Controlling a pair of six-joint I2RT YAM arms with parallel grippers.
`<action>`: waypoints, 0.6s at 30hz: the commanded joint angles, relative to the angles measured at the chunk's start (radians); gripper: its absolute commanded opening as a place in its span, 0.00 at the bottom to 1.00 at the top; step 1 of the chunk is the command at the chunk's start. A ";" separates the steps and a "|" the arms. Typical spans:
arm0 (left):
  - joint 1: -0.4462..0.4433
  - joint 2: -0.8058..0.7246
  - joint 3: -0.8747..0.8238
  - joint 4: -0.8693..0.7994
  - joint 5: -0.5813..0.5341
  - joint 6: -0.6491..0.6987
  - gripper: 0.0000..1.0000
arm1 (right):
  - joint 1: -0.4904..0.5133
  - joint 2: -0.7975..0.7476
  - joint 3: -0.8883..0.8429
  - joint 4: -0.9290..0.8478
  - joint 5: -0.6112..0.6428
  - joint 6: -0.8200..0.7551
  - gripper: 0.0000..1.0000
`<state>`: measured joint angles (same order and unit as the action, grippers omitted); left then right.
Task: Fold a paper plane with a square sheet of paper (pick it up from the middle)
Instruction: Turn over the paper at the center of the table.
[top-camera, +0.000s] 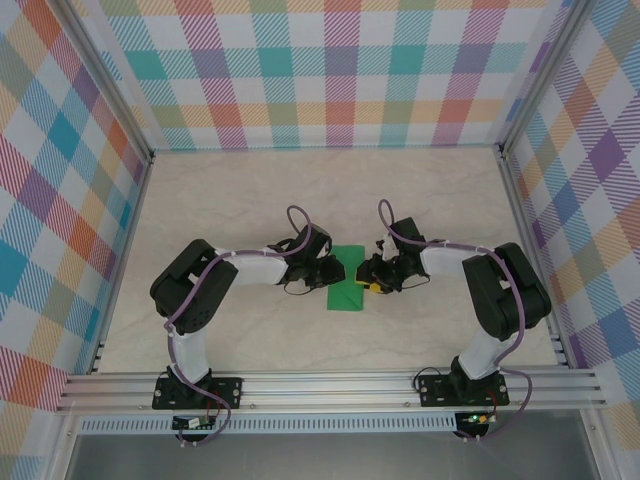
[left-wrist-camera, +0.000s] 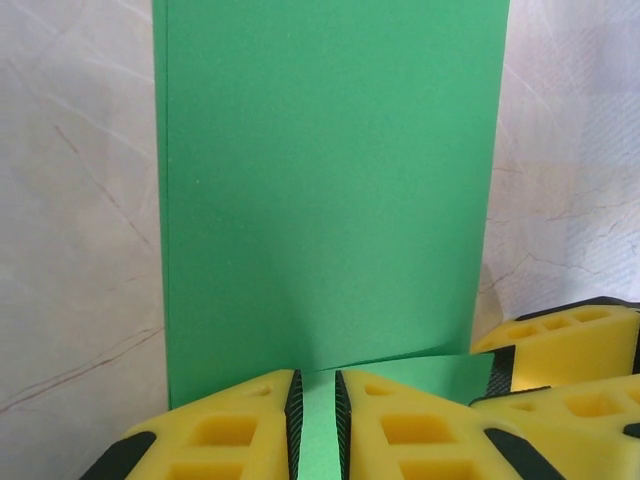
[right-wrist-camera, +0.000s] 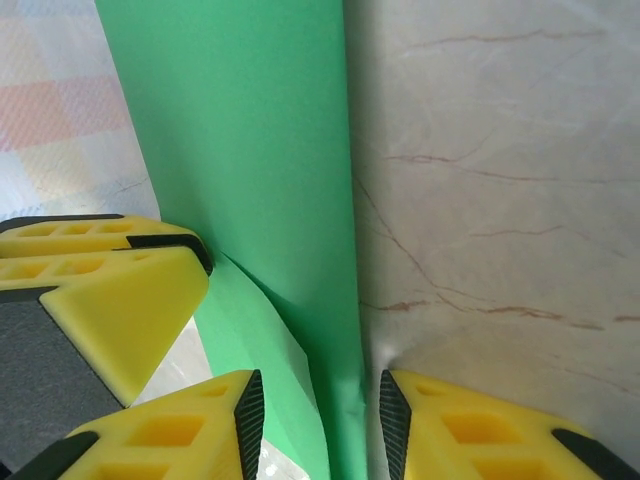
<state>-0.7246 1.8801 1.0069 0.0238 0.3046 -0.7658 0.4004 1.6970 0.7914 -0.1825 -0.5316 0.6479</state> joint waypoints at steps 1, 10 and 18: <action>-0.003 -0.026 -0.009 -0.031 -0.022 0.008 0.19 | 0.004 -0.024 -0.007 0.036 -0.024 0.019 0.38; -0.004 -0.023 -0.005 -0.029 -0.020 0.007 0.20 | 0.005 -0.003 0.004 0.042 -0.075 0.013 0.38; -0.004 -0.024 -0.002 -0.010 -0.012 -0.007 0.21 | 0.005 0.004 -0.014 0.044 -0.145 -0.046 0.36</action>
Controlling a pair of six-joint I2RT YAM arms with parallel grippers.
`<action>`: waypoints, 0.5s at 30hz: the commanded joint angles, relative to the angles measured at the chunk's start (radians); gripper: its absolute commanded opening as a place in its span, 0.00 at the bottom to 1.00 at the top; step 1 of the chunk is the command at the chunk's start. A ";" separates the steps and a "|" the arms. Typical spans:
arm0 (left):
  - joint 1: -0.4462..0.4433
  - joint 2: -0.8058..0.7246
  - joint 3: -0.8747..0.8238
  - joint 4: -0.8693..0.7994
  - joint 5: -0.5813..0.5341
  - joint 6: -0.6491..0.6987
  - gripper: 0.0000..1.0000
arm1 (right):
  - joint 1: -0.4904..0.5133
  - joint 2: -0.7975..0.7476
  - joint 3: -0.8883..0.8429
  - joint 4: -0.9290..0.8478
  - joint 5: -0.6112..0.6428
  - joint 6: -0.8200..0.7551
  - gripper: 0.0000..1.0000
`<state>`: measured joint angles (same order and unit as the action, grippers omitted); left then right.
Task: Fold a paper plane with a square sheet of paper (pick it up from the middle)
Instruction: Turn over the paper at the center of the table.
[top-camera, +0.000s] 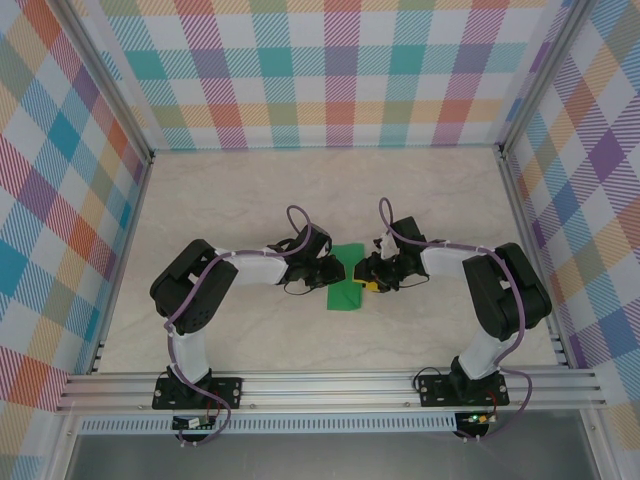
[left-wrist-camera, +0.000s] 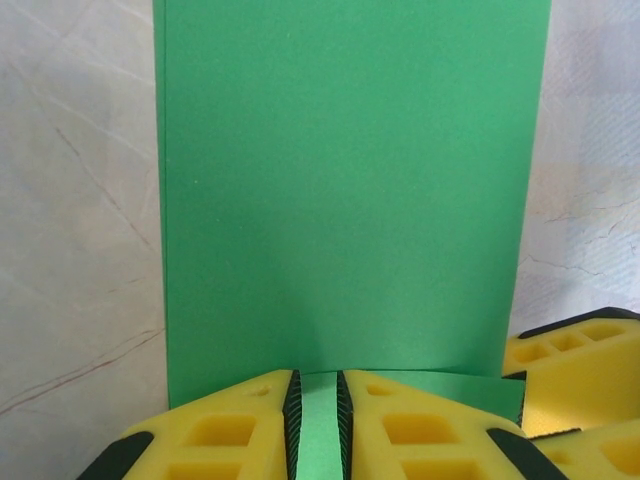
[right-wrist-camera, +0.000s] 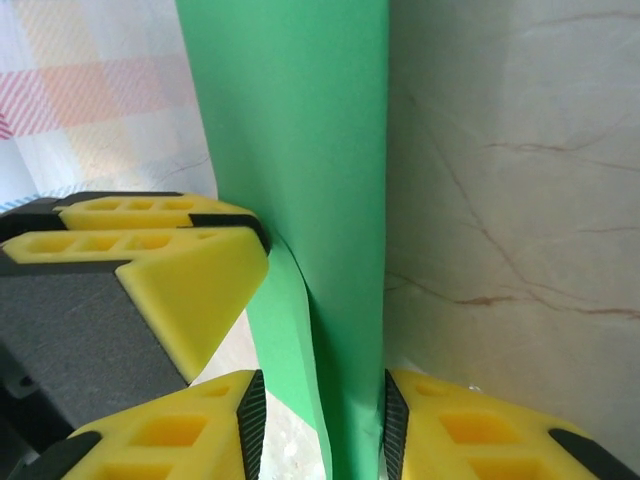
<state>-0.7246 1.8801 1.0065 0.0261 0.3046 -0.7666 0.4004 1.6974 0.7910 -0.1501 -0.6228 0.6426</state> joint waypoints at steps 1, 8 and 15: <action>-0.003 -0.024 -0.001 -0.005 -0.012 -0.008 0.21 | 0.006 0.008 -0.016 0.014 -0.061 -0.047 0.35; -0.004 -0.077 -0.015 0.039 -0.010 -0.035 0.25 | 0.006 -0.007 -0.007 -0.008 -0.035 -0.073 0.21; -0.002 -0.249 -0.066 -0.031 -0.153 -0.021 0.34 | 0.005 -0.066 0.023 -0.077 -0.002 -0.119 0.13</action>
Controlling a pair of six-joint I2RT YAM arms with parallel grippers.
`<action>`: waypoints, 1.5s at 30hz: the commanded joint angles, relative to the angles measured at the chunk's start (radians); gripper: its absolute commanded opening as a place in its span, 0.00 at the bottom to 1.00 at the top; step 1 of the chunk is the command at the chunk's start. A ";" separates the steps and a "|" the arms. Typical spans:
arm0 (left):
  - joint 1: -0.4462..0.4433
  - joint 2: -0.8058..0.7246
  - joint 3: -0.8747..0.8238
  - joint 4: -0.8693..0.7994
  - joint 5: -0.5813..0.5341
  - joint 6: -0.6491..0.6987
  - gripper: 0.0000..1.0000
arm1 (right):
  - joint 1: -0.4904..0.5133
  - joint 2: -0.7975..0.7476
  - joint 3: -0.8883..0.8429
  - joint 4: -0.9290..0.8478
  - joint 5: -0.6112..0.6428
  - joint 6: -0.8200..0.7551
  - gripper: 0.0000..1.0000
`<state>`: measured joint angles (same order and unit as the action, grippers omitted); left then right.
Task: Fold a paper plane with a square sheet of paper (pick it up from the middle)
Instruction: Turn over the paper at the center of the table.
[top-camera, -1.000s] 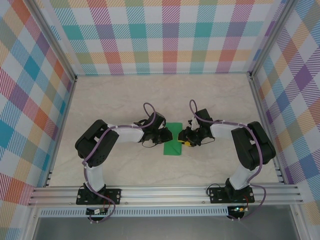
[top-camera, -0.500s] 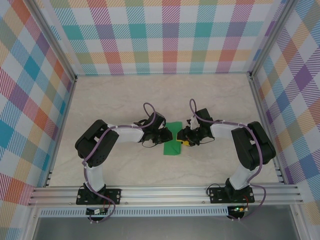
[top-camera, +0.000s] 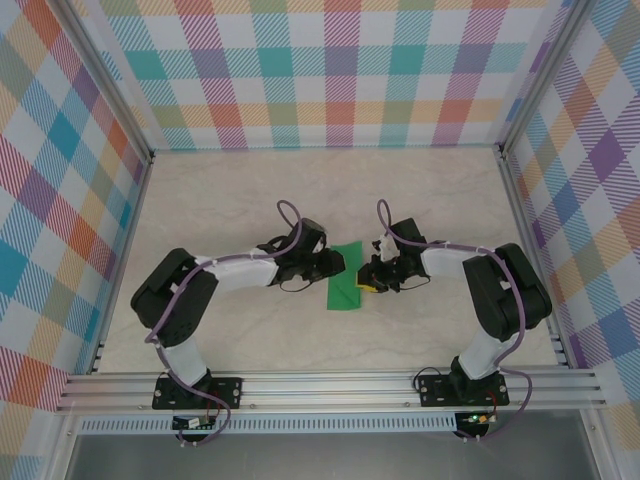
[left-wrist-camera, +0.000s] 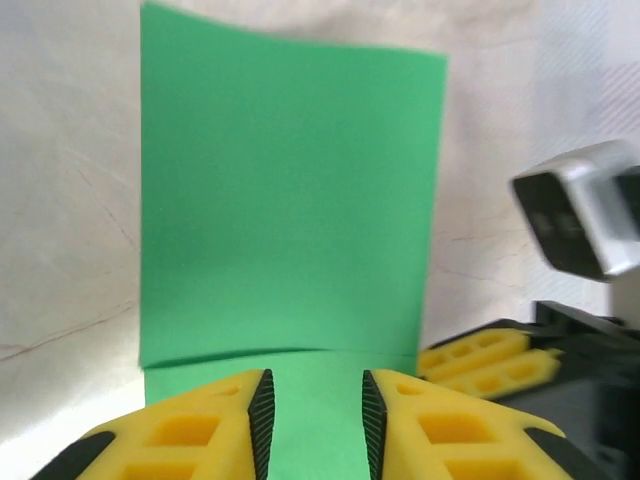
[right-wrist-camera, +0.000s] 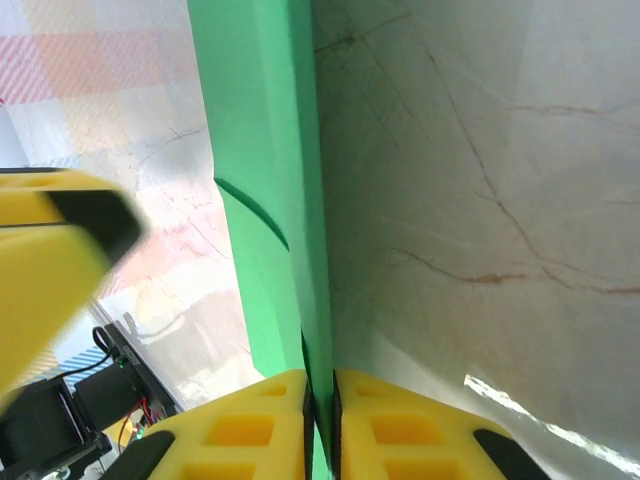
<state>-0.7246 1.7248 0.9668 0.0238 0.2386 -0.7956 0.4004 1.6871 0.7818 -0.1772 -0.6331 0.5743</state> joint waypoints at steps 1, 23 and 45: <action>-0.001 -0.122 -0.035 -0.043 -0.110 0.009 0.35 | 0.006 -0.064 0.038 -0.066 0.014 -0.059 0.12; 0.034 -0.560 -0.210 -0.273 -0.486 -0.028 0.41 | 0.217 -0.146 0.487 -0.985 1.045 -0.043 0.03; 0.046 -0.698 -0.292 -0.327 -0.467 -0.029 0.47 | 0.406 0.228 0.753 -0.788 0.620 0.014 0.48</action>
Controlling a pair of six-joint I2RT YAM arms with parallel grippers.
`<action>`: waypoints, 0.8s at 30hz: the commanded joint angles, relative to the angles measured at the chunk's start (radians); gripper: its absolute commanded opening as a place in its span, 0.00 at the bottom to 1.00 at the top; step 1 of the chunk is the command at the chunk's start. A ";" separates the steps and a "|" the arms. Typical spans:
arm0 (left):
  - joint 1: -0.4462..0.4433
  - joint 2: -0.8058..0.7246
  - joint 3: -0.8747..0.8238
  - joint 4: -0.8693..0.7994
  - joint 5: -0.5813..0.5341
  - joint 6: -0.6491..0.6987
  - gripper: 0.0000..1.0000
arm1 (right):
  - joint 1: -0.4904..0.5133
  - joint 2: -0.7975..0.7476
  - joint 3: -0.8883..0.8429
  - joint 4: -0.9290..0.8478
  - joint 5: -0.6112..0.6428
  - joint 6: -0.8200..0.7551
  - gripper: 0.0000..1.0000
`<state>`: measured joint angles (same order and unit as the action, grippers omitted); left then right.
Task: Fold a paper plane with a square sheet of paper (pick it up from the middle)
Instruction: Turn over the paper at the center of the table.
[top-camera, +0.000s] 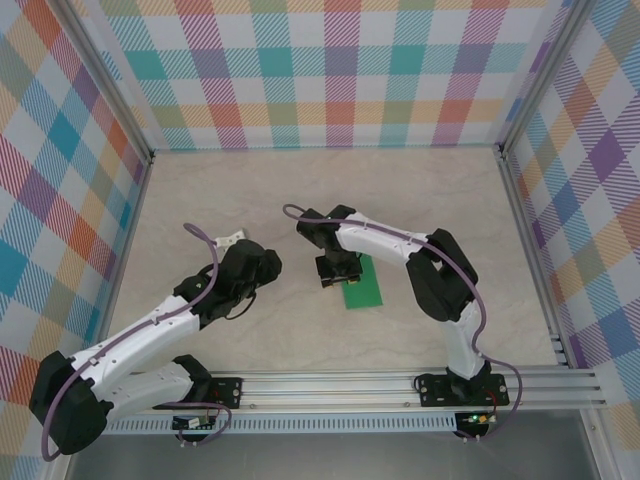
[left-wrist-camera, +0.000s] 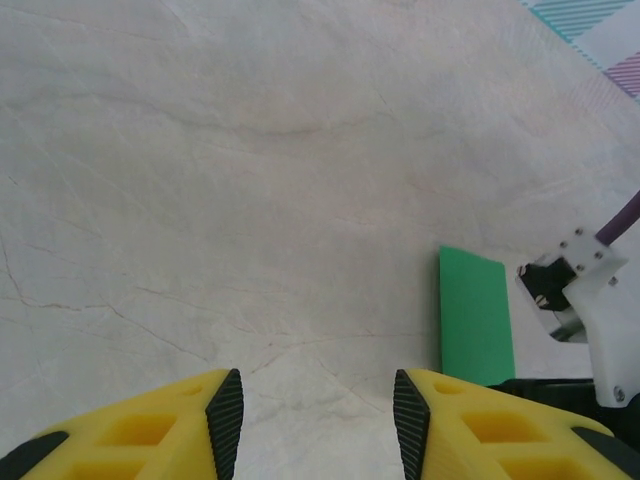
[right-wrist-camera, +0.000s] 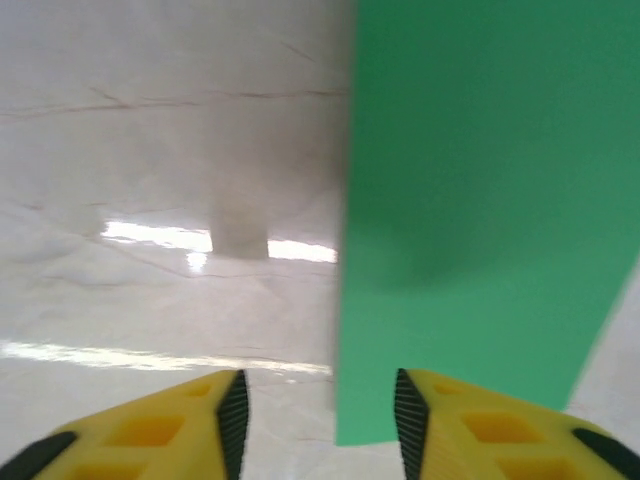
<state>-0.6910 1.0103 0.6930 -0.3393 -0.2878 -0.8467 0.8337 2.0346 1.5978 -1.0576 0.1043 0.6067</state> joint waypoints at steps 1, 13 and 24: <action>0.014 0.035 -0.018 0.052 0.096 0.035 0.47 | -0.045 -0.170 -0.116 0.140 -0.144 -0.019 0.49; -0.009 0.626 0.295 0.327 0.578 0.090 0.32 | -0.450 -0.460 -0.645 0.596 -0.516 -0.065 0.48; -0.023 0.943 0.569 0.189 0.557 0.100 0.23 | -0.508 -0.375 -0.696 0.673 -0.565 -0.098 0.45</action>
<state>-0.7094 1.9087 1.2171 -0.0822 0.2539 -0.7647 0.3340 1.6371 0.9138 -0.4282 -0.4206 0.5419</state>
